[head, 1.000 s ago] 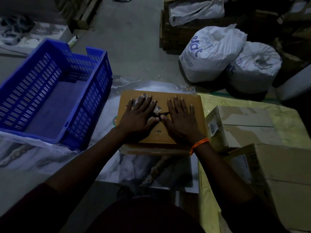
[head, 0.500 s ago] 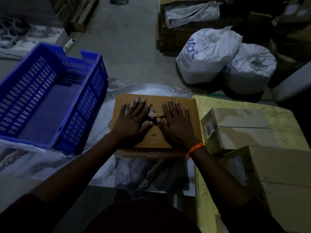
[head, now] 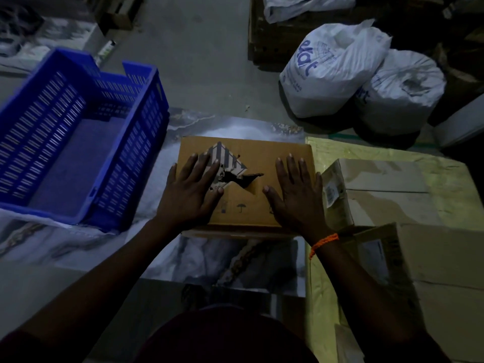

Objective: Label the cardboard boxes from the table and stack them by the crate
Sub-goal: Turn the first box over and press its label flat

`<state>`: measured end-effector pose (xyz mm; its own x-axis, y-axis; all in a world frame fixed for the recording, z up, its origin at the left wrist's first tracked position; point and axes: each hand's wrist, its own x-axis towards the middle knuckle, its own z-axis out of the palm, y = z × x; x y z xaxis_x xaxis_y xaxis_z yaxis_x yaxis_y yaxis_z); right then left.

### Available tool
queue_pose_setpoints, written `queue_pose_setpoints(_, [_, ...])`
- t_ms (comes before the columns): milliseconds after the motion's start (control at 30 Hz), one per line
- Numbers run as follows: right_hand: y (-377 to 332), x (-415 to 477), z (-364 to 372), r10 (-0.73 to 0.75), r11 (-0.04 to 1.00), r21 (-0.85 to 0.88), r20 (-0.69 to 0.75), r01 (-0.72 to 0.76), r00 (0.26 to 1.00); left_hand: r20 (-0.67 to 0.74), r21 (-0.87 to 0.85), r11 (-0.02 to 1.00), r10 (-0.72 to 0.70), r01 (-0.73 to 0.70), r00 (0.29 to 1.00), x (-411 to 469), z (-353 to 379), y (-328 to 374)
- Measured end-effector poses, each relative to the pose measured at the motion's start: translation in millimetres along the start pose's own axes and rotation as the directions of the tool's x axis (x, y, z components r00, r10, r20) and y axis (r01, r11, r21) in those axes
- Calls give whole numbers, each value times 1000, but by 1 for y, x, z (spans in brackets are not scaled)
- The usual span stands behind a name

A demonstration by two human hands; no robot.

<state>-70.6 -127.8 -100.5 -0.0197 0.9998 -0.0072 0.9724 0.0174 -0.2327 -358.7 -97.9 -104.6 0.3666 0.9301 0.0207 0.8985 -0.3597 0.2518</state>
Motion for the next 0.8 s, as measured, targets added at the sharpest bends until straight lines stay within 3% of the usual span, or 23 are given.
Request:
queue_pose_setpoints(100, [-1,1,-4,159,979,143,-70,-147,985,-57,-71,996,-59,55,997,0,1,2])
queue_pose_setpoints(167, [-3,3,-10,324,912,287,-64,-293,944,-86,-153,978,-154,140,984,-2,-1,5])
queue_pose_setpoints(267, [-3,17,-19,495,771,439,41,-461,868,1,-424,838,-378,343,926,4,-9,7])
queue_pose_setpoints(333, [-2,25,-30,501,704,540,84,-462,861,0,-580,739,-421,343,907,11,-19,2])
queue_pose_setpoints(467, [3,28,-47,456,589,711,99,-383,884,-61,-702,669,-397,243,916,14,-37,-5])
queue_pose_setpoints(600, [1,25,-56,485,523,796,14,-303,874,-199,-732,666,-407,141,892,17,-45,-3])
queue_pose_setpoints(800, [-3,-6,-50,602,451,858,-90,-245,794,-267,-701,698,-446,145,854,-2,-52,0])
